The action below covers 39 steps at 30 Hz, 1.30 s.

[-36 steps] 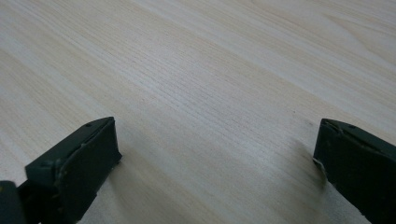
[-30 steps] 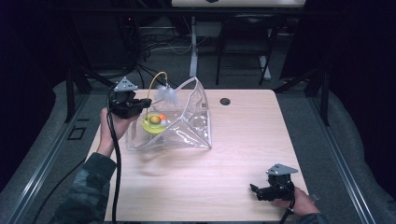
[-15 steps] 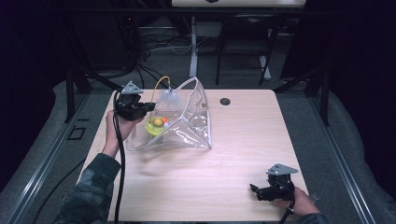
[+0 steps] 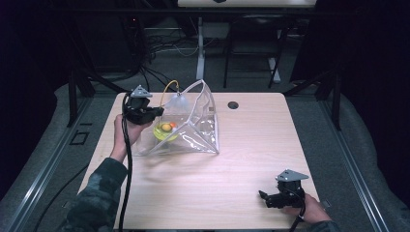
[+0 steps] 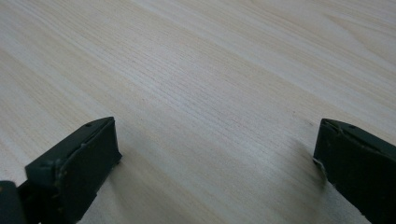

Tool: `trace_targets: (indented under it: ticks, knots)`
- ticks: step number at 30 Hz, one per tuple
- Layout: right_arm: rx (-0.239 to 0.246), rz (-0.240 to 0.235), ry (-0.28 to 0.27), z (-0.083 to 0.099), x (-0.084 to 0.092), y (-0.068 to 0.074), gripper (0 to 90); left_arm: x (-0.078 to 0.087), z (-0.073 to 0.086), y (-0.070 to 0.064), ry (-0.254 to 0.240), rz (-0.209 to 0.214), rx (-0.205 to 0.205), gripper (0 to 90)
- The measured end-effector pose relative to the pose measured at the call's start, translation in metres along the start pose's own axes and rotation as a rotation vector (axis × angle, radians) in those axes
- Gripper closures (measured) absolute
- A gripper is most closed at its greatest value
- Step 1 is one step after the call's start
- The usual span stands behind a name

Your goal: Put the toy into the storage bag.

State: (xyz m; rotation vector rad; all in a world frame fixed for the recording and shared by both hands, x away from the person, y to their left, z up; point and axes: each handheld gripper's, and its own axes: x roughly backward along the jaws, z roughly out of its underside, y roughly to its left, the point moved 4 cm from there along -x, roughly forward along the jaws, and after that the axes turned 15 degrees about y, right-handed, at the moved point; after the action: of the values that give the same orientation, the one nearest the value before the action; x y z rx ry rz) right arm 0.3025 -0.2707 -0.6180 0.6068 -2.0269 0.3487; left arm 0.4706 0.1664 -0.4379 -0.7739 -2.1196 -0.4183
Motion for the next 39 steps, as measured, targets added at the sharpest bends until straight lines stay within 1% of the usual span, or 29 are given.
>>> trace_targets:
  ticks: [5,7,18,20,24,29,30,34,37,39]
  knots:
    - [0.000,0.006,0.003,0.000,0.000,0.000,0.0,-0.008,0.002,-0.001,0.013,-0.005,-0.001,88.0]
    - [0.000,0.006,0.003,0.000,0.000,0.000,0.0,-0.011,0.003,-0.001,0.014,-0.001,0.005,87.9]
    - [0.000,0.006,0.003,0.000,0.000,0.000,0.0,-0.025,0.007,0.002,0.032,0.010,0.015,87.9]
    - [0.000,0.006,0.003,0.000,0.000,0.000,0.0,-0.028,0.007,0.003,0.045,0.013,0.017,87.9]
    - [0.002,0.007,0.005,0.000,0.000,0.000,0.0,-0.032,0.007,0.003,0.044,0.013,0.016,87.8]
    - [0.000,0.007,0.002,0.000,0.000,0.000,0.0,-0.038,0.009,0.004,0.047,0.016,0.031,87.8]
    - [-0.001,0.000,-0.001,0.000,0.000,0.000,0.0,-0.039,0.009,0.004,0.051,0.017,0.031,87.8]
    - [0.001,0.001,0.002,0.000,0.000,0.000,0.0,-0.044,0.011,0.004,0.062,0.017,0.036,87.7]
    - [0.001,0.000,0.002,0.000,0.000,0.000,0.0,-0.047,0.014,0.005,0.082,0.017,0.032,87.6]
    - [0.001,0.001,0.001,0.000,0.000,0.000,0.0,-0.051,0.015,0.006,0.089,0.024,0.043,87.5]
